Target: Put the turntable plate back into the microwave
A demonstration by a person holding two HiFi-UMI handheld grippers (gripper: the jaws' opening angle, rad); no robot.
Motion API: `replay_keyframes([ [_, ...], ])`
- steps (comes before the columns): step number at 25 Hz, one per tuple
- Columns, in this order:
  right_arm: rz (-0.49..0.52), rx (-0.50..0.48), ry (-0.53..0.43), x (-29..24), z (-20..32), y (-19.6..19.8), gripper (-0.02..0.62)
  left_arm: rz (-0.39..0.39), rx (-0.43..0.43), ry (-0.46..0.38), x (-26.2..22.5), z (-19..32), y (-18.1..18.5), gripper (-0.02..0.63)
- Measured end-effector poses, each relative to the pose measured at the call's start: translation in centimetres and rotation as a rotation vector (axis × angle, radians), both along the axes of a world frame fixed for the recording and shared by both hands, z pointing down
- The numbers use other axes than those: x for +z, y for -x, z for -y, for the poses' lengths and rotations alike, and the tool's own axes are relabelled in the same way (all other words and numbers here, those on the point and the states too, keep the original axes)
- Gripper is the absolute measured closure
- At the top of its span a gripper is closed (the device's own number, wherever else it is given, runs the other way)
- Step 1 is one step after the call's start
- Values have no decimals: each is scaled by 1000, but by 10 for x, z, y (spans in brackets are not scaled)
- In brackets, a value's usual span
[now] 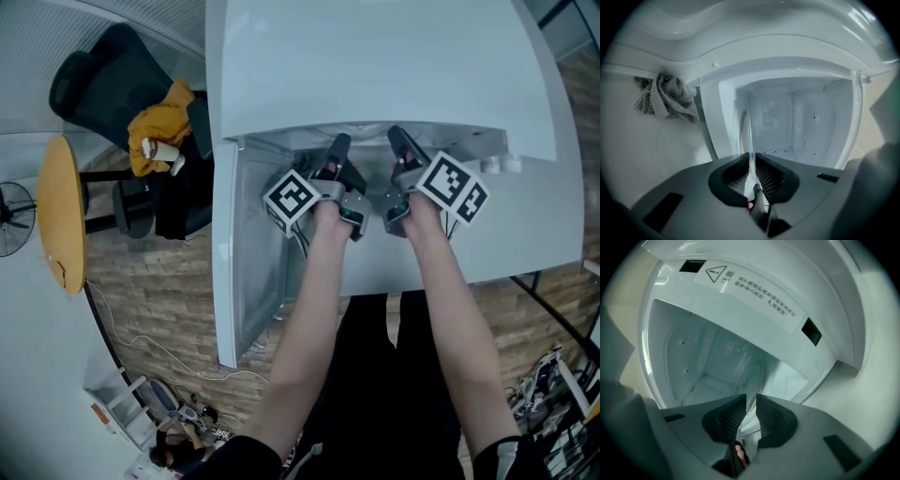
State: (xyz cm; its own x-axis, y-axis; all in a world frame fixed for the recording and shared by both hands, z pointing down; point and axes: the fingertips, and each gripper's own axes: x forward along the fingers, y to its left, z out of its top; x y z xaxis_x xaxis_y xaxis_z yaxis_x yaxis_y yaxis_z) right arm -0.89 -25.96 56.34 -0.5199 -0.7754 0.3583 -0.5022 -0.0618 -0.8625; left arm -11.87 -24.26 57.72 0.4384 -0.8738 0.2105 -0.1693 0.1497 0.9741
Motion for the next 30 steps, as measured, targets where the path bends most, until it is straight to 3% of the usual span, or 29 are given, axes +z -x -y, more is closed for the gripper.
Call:
replay_keyframes([
  [23, -35, -111, 11, 5, -23, 32, 588, 9, -17, 46, 1, -9, 4, 528],
  [30, -57, -128, 21, 11, -17, 34, 588, 49, -14, 84, 12, -13, 7, 588],
])
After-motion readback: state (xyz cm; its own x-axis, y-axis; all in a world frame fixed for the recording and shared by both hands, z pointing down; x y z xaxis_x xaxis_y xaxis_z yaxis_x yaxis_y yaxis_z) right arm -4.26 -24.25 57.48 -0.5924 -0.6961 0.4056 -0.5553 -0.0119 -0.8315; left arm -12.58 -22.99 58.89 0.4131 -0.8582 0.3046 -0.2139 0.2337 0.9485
